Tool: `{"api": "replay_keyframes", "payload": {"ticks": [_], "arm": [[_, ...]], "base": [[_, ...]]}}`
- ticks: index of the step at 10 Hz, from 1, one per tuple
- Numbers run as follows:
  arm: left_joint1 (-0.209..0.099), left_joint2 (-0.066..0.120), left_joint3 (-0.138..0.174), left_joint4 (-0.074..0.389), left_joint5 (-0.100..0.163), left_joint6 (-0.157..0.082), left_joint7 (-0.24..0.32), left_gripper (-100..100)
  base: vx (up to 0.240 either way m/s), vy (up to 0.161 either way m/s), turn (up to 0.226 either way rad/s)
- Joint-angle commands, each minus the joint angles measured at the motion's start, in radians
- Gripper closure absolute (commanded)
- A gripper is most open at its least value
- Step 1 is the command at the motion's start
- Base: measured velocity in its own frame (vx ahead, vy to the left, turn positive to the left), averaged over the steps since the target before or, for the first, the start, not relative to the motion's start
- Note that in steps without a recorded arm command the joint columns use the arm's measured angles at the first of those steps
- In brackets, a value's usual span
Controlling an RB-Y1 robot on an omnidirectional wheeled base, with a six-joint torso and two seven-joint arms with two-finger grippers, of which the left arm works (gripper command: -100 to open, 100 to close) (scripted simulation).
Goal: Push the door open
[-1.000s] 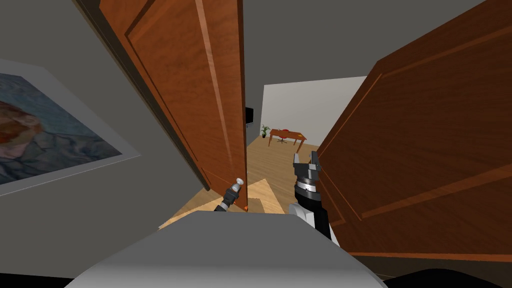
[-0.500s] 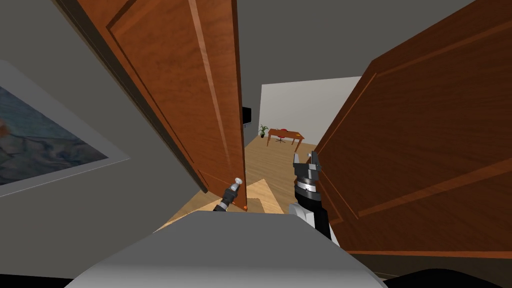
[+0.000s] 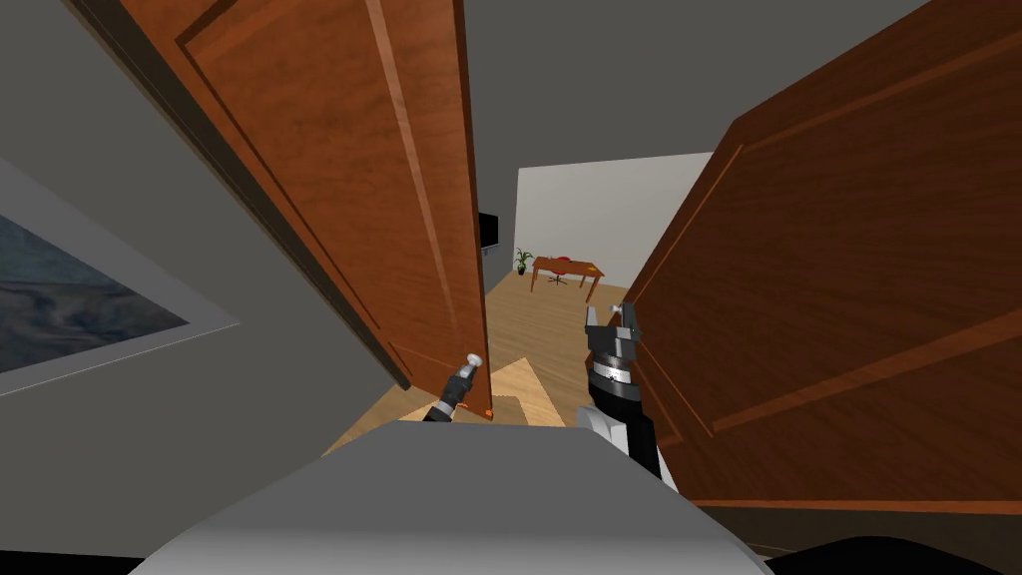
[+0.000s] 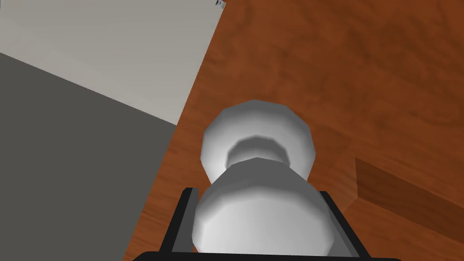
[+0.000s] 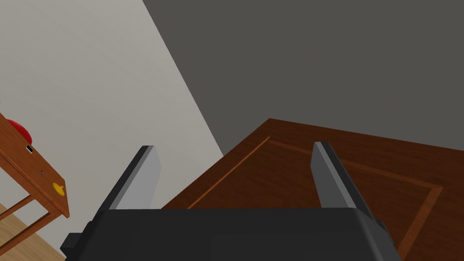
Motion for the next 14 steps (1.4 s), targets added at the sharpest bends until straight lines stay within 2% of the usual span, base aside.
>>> {"api": "replay_keyframes", "payload": {"ticks": [1, 2, 3, 5, 6, 8, 9, 10, 11, 14], "arm": [[-0.015, 0.008, 0.013, 0.004, 0.032, -0.006, 0.044, 100], [-0.02, 0.012, 0.012, 0.009, 0.055, -0.007, 0.072, 100], [-0.02, 0.012, 0.012, 0.009, 0.055, -0.007, 0.081, 100], [-0.032, 0.018, 0.01, 0.021, 0.105, -0.01, 0.146, 100], [-0.032, 0.018, 0.01, 0.021, 0.105, -0.01, 0.16, 100], [-0.044, 0.025, 0.008, 0.032, 0.156, -0.012, 0.224, 100], [-0.044, 0.025, 0.008, 0.032, 0.156, -0.012, 0.239, 100], [-0.05, 0.027, 0.007, 0.038, 0.184, -0.014, 0.279, 100], [-0.035, 0.032, 0.01, 0.022, 0.156, -0.019, 0.228, -100], [-0.013, 0.047, 0.026, 0.015, 0.125, -0.035, 0.156, -100]], "base": [[0.028, -0.01, -0.033], [0.026, -0.018, -0.058], [0.027, -0.014, -0.019], [0.04, -0.004, -0.048], [0.04, -0.001, -0.018], [0.049, -0.009, -0.042], [0.038, 0.004, -0.01], [0.039, 0.01, -0.028], [-0.002, -0.018, 0.042], [-0.041, -0.051, 0.058]]}}
